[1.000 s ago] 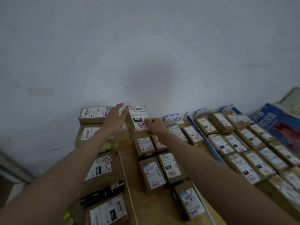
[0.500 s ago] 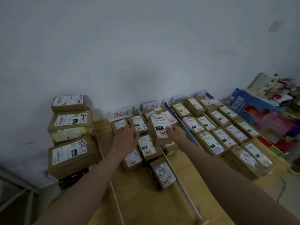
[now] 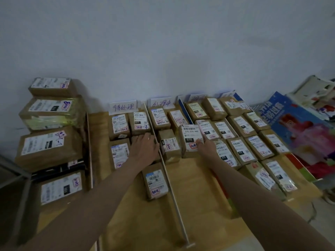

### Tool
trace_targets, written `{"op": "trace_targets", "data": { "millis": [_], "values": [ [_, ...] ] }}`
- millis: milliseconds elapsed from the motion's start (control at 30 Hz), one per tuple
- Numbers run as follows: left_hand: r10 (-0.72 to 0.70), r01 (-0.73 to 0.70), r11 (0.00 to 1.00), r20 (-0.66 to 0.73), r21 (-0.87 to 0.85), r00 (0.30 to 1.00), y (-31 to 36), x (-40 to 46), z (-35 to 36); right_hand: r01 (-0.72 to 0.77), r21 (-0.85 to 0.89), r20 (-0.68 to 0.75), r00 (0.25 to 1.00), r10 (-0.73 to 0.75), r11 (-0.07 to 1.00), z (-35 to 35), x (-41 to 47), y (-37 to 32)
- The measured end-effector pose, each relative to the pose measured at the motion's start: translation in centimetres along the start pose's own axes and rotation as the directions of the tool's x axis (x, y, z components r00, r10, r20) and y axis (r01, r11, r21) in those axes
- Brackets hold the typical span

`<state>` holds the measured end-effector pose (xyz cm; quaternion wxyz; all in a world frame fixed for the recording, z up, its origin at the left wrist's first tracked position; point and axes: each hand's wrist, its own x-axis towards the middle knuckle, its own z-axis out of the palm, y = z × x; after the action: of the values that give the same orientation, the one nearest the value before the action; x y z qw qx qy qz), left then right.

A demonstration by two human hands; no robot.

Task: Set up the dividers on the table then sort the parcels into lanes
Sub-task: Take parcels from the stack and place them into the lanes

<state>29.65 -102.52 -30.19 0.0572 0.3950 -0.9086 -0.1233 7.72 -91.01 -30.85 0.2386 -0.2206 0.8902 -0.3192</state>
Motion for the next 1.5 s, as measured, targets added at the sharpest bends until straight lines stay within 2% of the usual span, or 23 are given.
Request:
{"op": "trace_targets", "data": {
  "millis": [233, 400, 733, 900, 1033, 1133, 1267, 1400, 1500],
  "values": [
    [-0.066, 0.066, 0.998, 0.027, 0.015, 0.997, 4.8, 2.9, 4.7, -0.003, -0.078, 0.032, 0.999, 0.005, 0.997, -0.6, 5.5, 4.0],
    [-0.071, 0.071, 0.997, -0.009, 0.007, 0.997, 6.4, 4.4, 6.9, -0.011, -0.071, 0.114, 0.993, 0.019, 0.997, 0.2, 9.3, 6.1],
    [-0.164, 0.163, 0.986, 0.038, 0.033, 0.986, 4.7, 8.1, 9.6, -0.021, -0.108, 0.244, 0.969, 0.047, 0.994, 3.7, 14.4, 6.5],
    [-0.188, 0.186, 0.982, 0.043, 0.038, 0.981, 3.5, 8.3, 10.6, 0.03, -0.203, 0.292, 0.956, 0.031, 0.979, 5.4, 15.9, 6.7],
    [-0.217, 0.215, 0.975, 0.037, 0.061, 0.975, 2.9, 8.1, 11.2, 0.038, -0.312, 0.279, 0.959, 0.054, 0.949, 5.8, 16.3, 6.8],
    [-0.207, 0.203, 0.976, 0.04, 0.083, 0.978, 3.0, 7.7, 11.0, 0.05, -0.328, 0.291, 0.955, 0.05, 0.943, 5.8, 16.1, 6.8],
    [-0.199, 0.194, 0.974, 0.029, 0.113, 0.98, 3.1, 7.2, 10.1, 0.096, -0.295, 0.306, 0.952, -0.001, 0.951, 4.6, 15.4, 5.9],
    [-0.206, 0.202, 0.971, 0.026, 0.13, 0.978, 3.2, 7.6, 7.8, 0.227, -0.28, 0.237, 0.958, -0.162, 0.933, 2.8, 14.0, 4.0],
    [-0.21, 0.21, 0.969, -0.012, 0.133, 0.978, 3.4, 7.5, 5.4, 0.392, -0.377, 0.127, 0.919, -0.373, 0.839, 1.1, 12.2, 2.2]
  ]
}}
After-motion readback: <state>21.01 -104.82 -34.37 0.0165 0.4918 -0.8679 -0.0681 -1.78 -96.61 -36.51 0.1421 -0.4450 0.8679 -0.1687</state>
